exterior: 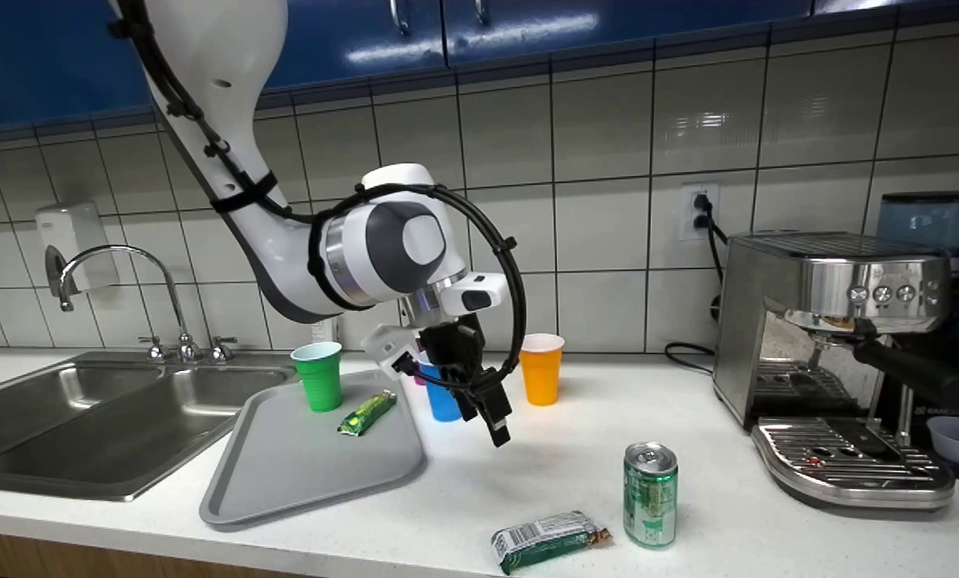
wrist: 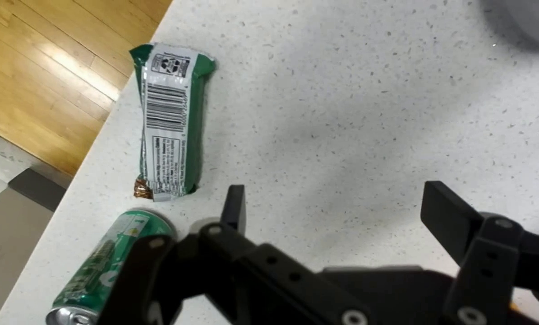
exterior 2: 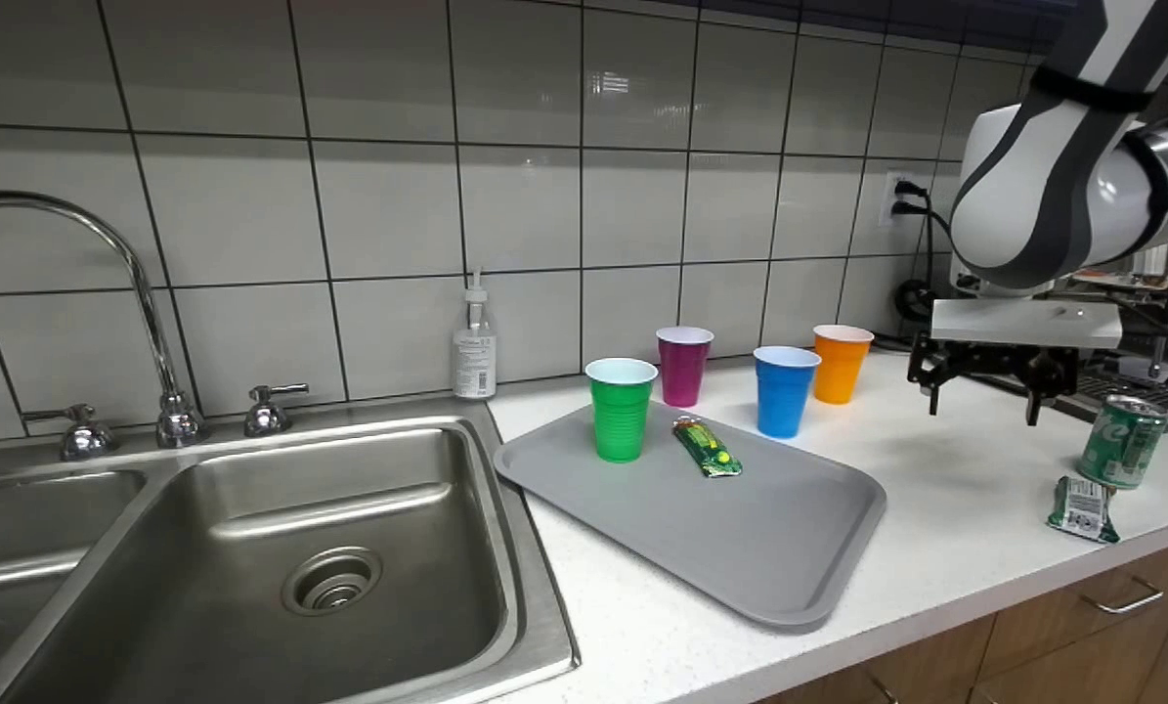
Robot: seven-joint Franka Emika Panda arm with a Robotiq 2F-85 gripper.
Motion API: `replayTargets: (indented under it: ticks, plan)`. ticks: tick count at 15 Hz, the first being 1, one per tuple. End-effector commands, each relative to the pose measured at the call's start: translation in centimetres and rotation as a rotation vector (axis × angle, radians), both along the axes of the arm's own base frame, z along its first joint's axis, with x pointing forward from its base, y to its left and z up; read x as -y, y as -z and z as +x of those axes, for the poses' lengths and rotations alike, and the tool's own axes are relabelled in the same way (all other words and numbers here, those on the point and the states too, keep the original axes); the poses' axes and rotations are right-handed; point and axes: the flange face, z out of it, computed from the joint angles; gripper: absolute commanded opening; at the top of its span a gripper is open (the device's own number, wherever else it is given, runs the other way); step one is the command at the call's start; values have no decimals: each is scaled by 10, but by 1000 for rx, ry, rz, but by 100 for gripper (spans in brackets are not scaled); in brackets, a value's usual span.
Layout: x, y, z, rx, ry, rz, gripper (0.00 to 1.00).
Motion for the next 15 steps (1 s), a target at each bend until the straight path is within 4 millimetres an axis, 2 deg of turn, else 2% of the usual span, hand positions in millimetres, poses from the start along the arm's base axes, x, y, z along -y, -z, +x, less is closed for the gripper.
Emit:
replayTargets:
  ticks: [1,15]
  plan:
    - [5,-6,-16,32,42,8,100]
    - [51,9,-58,76,202,38,100]
